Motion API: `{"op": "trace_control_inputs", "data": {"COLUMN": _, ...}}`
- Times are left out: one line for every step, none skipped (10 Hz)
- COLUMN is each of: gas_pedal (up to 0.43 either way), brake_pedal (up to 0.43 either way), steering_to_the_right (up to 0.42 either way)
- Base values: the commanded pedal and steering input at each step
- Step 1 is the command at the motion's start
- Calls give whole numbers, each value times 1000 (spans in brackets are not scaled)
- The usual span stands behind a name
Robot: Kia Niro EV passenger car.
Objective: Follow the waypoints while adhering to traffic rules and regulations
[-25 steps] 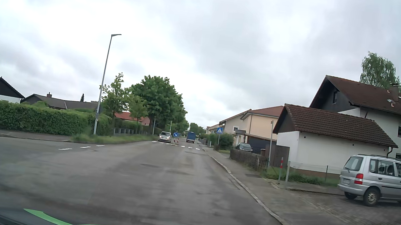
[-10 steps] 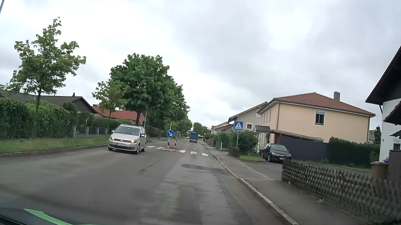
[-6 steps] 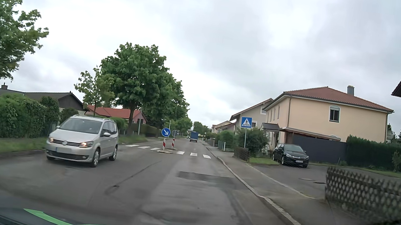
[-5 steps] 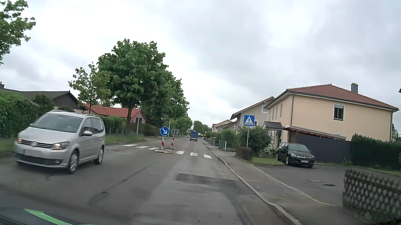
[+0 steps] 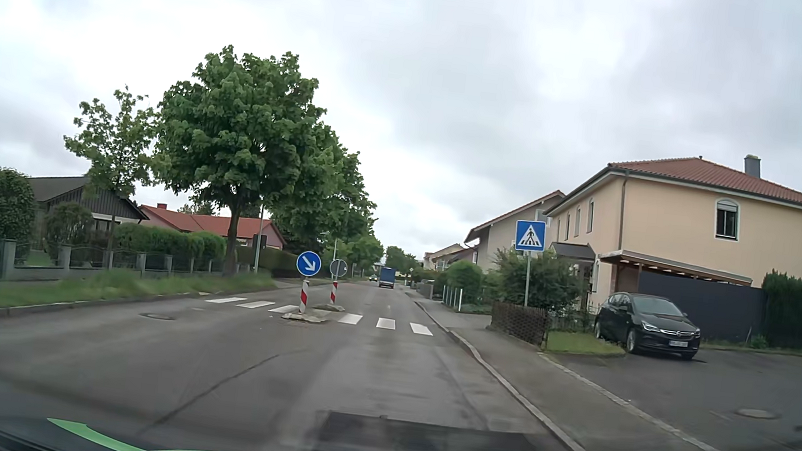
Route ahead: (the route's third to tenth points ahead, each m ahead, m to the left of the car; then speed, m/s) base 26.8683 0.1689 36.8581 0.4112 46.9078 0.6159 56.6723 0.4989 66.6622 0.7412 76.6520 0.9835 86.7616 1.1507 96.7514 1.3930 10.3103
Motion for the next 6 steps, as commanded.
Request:
{"op": "trace_control_inputs", "data": {"gas_pedal": 130, "brake_pedal": 0, "steering_to_the_right": 3}}
{"op": "trace_control_inputs", "data": {"gas_pedal": 130, "brake_pedal": 0, "steering_to_the_right": 4}}
{"op": "trace_control_inputs", "data": {"gas_pedal": 130, "brake_pedal": 0, "steering_to_the_right": 4}}
{"op": "trace_control_inputs", "data": {"gas_pedal": 130, "brake_pedal": 0, "steering_to_the_right": 4}}
{"op": "trace_control_inputs", "data": {"gas_pedal": 130, "brake_pedal": 0, "steering_to_the_right": 3}}
{"op": "trace_control_inputs", "data": {"gas_pedal": 130, "brake_pedal": 0, "steering_to_the_right": 1}}
